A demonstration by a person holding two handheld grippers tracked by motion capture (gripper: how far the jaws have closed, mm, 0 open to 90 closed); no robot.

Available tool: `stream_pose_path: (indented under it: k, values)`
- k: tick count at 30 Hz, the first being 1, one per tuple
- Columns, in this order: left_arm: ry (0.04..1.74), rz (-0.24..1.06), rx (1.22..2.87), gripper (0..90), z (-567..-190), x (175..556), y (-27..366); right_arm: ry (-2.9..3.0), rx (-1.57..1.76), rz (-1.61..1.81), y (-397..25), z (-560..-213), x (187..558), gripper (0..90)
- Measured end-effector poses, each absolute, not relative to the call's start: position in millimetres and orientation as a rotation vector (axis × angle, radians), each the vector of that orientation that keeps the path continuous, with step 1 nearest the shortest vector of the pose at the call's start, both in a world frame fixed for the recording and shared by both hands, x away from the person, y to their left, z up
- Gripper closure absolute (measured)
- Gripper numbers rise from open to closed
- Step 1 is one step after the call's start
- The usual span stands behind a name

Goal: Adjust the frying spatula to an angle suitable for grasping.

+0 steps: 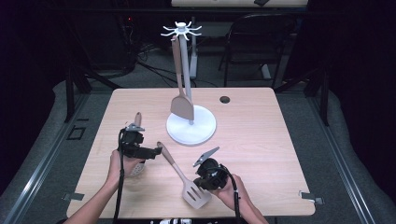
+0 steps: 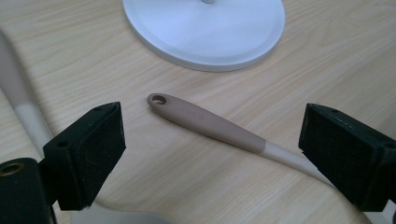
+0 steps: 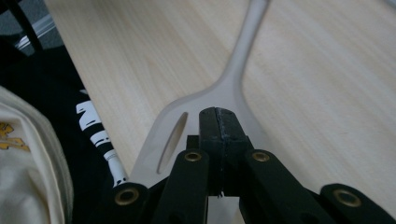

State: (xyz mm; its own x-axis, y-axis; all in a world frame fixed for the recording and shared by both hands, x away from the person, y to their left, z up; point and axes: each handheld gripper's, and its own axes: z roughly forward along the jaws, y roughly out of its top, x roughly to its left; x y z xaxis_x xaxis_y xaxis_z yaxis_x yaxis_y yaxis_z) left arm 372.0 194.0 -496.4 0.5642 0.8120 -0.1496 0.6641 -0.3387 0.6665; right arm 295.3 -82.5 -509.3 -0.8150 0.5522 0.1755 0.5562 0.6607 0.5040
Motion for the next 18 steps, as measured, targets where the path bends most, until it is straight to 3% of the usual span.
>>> stream_pose_path:
  k: [18]
  values:
    - [1.2, 0.224, 2.139, 13.9, -511, 361, 172, -2.844, -0.933, -0.608, -60, -548, 290, 90.0]
